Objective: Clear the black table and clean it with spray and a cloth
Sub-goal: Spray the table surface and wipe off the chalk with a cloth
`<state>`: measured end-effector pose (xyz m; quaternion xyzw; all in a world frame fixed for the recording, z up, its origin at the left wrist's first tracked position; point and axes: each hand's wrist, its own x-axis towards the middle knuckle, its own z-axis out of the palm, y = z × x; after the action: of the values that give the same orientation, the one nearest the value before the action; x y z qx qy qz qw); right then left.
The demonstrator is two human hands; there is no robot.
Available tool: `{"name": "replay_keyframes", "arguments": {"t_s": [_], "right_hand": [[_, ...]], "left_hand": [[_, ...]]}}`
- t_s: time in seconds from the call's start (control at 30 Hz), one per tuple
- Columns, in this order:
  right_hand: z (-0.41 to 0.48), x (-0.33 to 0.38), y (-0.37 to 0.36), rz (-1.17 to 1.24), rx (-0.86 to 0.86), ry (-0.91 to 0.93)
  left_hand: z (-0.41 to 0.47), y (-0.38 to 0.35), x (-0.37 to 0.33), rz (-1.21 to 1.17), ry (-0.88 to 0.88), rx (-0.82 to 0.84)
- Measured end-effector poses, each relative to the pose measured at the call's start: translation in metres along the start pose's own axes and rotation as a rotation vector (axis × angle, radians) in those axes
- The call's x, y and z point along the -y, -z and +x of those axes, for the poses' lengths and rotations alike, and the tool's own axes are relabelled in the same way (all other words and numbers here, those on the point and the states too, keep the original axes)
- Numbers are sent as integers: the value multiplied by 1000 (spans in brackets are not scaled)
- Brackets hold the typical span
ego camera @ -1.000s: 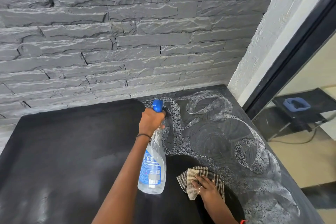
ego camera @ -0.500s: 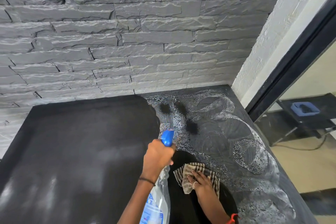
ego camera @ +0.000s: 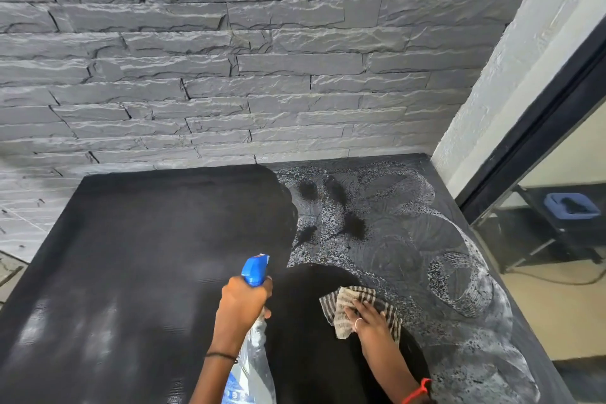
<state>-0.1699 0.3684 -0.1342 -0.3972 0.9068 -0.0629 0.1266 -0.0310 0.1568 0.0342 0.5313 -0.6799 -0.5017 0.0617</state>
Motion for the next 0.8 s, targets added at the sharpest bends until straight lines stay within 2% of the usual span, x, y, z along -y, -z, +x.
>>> {"name": "replay_keyframes", "arguments": {"t_s": [0.2,0.3,0.4,0.53,0.63,0.73,0.8], "right_hand": [[68,-17,30,260,-112,8],[109,24,54,209,-78,25],[135,73,47,132,-35,77],[116,116,27,49,-32,230],[77,105,17,30,-11,325],[53,62,16,52,47,378],[57,29,21,38,-47,347]], "left_hand": [[4,7,9,-66,-13,-28],[11,7,15,-23,-17,-46],[18,9,14,-6,-14,-53],[28,10,4,-8,3,-63],[36,9,-7,-17,13,-59],[47,8,-19,-30,-2,-63],[53,8,-25,-38,-19,-65]]}}
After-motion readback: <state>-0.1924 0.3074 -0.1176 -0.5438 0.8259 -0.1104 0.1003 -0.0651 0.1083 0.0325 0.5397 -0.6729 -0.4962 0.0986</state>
